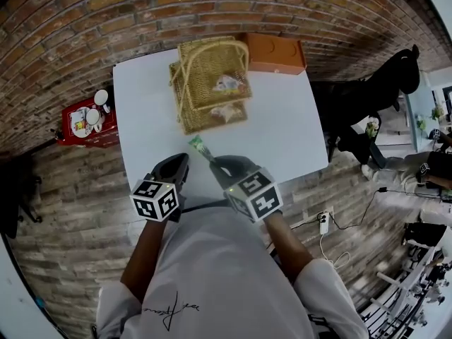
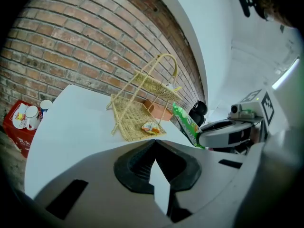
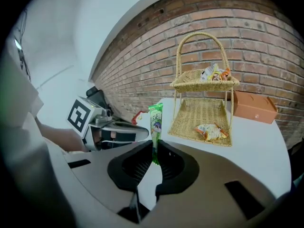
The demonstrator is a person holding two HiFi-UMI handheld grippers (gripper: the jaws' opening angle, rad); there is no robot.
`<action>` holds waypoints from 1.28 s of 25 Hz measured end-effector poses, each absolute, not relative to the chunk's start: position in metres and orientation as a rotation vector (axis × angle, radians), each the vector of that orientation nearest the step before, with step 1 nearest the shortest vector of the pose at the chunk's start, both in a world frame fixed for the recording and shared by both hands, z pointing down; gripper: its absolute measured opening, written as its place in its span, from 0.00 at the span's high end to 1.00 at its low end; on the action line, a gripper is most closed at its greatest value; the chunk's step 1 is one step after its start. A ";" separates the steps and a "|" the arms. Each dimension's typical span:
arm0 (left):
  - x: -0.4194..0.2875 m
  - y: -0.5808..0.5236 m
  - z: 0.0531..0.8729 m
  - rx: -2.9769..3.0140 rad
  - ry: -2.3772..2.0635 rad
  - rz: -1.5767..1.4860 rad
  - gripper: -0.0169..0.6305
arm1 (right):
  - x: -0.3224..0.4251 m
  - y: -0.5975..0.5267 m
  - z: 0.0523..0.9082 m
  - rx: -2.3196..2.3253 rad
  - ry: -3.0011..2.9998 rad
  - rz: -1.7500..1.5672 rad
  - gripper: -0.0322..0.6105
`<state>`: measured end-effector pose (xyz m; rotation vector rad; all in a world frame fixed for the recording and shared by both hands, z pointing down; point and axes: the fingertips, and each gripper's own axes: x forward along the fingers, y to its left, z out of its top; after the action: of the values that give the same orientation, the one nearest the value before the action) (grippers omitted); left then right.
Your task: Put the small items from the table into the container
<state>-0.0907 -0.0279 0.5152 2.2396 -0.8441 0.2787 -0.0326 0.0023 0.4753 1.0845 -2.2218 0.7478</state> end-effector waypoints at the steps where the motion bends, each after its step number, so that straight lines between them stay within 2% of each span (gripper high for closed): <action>1: -0.090 -0.029 0.515 2.241 -0.842 0.278 0.96 | -0.032 0.001 0.472 1.087 -2.224 0.743 0.88; 32: -0.085 -0.047 0.506 2.239 -0.846 0.214 0.96 | -0.006 -0.067 0.390 1.219 -2.266 0.557 0.89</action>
<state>-0.0846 -0.0474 0.5062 2.2393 -0.8457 0.2141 -0.0058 -0.0668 0.3901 1.2187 -2.2657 0.5568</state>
